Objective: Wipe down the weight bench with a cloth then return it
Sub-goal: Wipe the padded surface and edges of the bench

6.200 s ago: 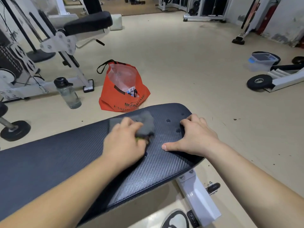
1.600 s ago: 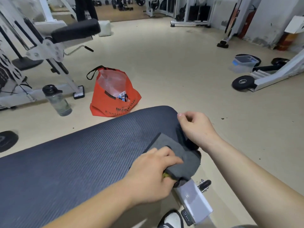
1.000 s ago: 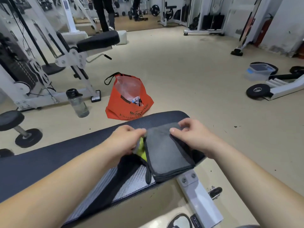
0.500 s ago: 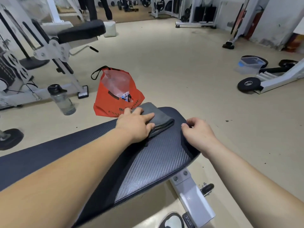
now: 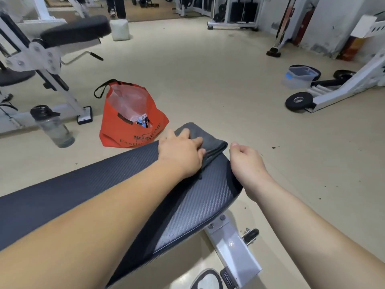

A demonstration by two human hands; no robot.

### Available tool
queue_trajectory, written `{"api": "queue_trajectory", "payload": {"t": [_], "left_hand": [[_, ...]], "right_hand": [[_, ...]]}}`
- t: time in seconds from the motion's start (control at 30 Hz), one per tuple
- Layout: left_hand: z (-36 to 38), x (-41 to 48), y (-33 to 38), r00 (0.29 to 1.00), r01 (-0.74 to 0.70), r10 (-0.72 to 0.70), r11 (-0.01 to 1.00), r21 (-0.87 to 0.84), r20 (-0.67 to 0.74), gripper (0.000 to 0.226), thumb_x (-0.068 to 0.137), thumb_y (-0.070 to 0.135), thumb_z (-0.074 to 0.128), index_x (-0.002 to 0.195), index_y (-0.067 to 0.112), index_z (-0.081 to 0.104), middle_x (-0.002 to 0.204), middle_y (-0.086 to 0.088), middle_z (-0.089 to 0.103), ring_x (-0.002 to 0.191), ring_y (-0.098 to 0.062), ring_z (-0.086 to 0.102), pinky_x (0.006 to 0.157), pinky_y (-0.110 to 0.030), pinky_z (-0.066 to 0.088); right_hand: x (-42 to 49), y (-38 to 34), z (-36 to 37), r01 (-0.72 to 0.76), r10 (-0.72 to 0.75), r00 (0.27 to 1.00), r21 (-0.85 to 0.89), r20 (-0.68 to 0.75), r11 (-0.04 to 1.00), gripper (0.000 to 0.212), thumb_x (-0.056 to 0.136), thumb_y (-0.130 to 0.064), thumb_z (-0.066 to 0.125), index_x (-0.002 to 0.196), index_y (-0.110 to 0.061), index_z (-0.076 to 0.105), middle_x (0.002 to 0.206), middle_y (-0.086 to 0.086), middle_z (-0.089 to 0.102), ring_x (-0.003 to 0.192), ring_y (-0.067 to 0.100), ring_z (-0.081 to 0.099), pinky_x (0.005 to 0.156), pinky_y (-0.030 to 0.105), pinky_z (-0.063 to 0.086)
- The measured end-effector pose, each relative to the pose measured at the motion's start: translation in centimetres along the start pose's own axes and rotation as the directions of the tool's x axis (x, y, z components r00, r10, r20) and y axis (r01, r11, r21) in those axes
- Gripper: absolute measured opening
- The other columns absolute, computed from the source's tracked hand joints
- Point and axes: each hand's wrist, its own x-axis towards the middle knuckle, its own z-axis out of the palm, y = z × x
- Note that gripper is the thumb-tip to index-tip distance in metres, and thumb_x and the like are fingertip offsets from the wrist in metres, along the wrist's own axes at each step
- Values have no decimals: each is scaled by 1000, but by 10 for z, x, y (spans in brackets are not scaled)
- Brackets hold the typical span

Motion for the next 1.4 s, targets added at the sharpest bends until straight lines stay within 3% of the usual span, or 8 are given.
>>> {"api": "queue_trajectory", "payload": {"t": [0.27,0.4,0.5,0.7,0.83,0.93,1.2,1.4], "left_hand": [[15,-72,-31,793,-595,577,803,-44,-193,47,100,61,33,141,50,50,141,11,55,111,-27,52,92,-41,50],[9,-19,-68,981,-184,182,982,-32,-59,49,100,62,32,146,52,42,146,9,48,120,-31,46,98,-44,48],[8,-13,-43,986,157,-160,986,-63,-39,45,100,57,33,141,44,47,140,3,49,120,-38,41,97,-47,42],[7,-53,-2,944,-298,292,954,-21,-155,51,99,64,30,146,49,40,141,9,49,118,-32,43,95,-44,42],[1,-6,-27,999,36,-36,999,-18,34,48,102,58,28,147,45,39,146,3,43,129,-35,37,95,-45,41],[0,-10,-1,995,102,-102,995,9,5,44,103,51,30,140,34,46,137,-1,47,127,-38,36,92,-47,39],[21,-131,-16,825,-546,517,834,-85,-228,44,98,58,40,139,47,50,141,13,56,113,-27,54,91,-42,51],[18,-51,-73,997,37,-44,993,-108,-61,48,101,59,32,147,51,40,151,12,45,123,-31,43,101,-44,47]], "right_hand": [[5,2,-4,-14,14,1000,-22,-4,1000,47,105,-42,35,63,-20,37,61,-3,40,58,20,37,57,35,27],[-2,-1,-2,37,-35,999,-61,33,997,53,106,-38,39,58,-20,28,54,-5,31,54,19,31,53,35,20],[-2,-1,0,31,-29,999,-56,33,998,53,106,-38,39,58,-21,27,53,-5,31,53,20,30,53,35,19],[2,1,1,-2,1,1000,-64,-24,998,41,104,-40,43,71,-17,45,69,-1,48,66,21,45,57,34,31],[1,5,-2,-26,25,1000,47,5,999,32,103,-42,45,110,-15,61,99,0,64,93,23,57,74,33,39],[2,4,-1,8,-8,1000,51,11,999,34,105,-42,43,90,-17,59,84,-2,61,80,20,54,66,33,37],[2,0,1,97,-98,995,-121,-1,988,41,101,-46,44,71,-19,55,66,-6,56,69,21,53,71,37,45],[-7,-10,7,166,-161,986,-161,44,973,35,99,-41,52,81,-16,69,76,-3,70,81,23,65,77,36,51]]}}
